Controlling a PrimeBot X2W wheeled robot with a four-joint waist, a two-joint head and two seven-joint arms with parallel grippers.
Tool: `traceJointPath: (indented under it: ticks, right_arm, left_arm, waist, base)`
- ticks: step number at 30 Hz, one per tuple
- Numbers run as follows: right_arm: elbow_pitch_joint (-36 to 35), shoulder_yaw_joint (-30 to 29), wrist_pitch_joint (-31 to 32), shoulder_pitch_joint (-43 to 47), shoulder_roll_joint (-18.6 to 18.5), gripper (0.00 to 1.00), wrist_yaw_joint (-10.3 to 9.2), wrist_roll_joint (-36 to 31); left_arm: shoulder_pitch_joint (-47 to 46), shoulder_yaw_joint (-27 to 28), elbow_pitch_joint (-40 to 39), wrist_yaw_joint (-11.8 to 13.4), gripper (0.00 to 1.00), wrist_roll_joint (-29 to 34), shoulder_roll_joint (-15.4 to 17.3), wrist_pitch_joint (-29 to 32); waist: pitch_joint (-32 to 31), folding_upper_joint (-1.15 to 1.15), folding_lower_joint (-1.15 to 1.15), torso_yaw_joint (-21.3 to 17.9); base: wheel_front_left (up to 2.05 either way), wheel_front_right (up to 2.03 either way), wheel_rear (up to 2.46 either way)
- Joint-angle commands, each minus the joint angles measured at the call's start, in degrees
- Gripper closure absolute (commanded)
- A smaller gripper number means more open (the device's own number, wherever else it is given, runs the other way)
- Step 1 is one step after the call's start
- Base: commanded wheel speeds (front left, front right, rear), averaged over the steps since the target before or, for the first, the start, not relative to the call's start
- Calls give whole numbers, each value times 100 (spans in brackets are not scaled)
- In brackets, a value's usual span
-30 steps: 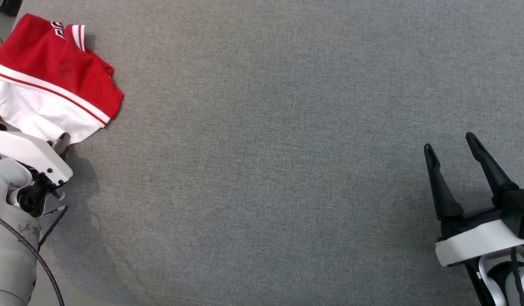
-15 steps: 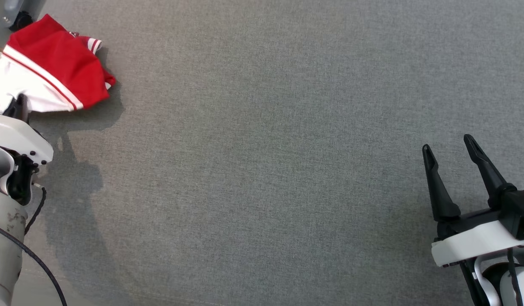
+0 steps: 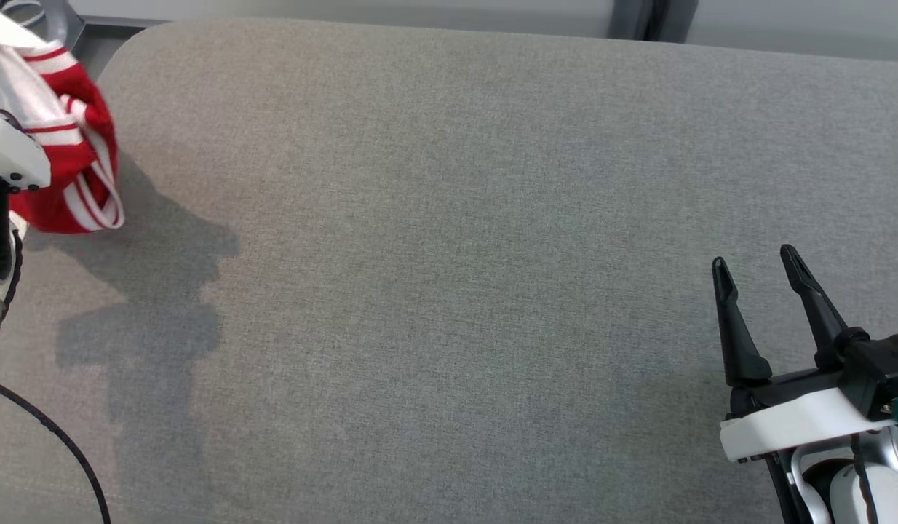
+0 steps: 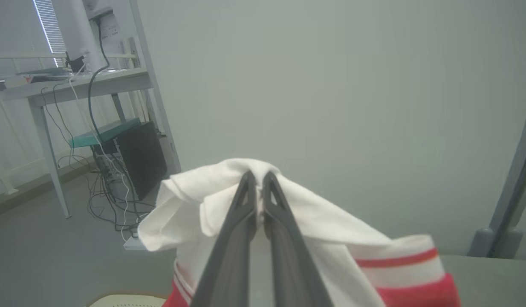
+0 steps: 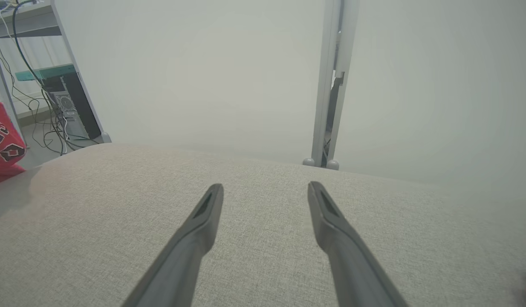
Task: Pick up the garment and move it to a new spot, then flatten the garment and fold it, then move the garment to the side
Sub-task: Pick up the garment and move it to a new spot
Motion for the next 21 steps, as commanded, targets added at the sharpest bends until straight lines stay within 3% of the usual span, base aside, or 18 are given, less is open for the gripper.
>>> traceJointPath:
  ticks: [1,5,14,17,21]
  right_arm:
    - [57,-15,-84,-12,12,0,2,49]
    - [160,-25,-195,-16,88,0,2,76]
    - [327,7,-420,-51,149,0,2,200]
    - [392,41,-485,-78,156,0,2,248]
    - [477,71,-565,-115,156,0,2,372]
  left_arm:
    - [209,0,-341,75,100,89,4,-21]
    - [723,-91,-1487,303,100,252,65,-19]
    - [2235,-600,-4238,980,100,421,-65,753]
    - [2620,-912,-4821,1074,100,482,-108,1059]
    - [2893,-1376,-5196,991,100,471,-287,1386]
  waist:
    - [-97,0,0,-102]
    - [-215,0,0,-280]
    - [-248,0,0,-821]
    - [-222,0,0,-1040]
    - [-153,0,0,-1334]
  base:
    - [0,0,0]
    - [0,0,0]
    - [0,0,0]
    - [0,0,0]
    - [0,0,0]
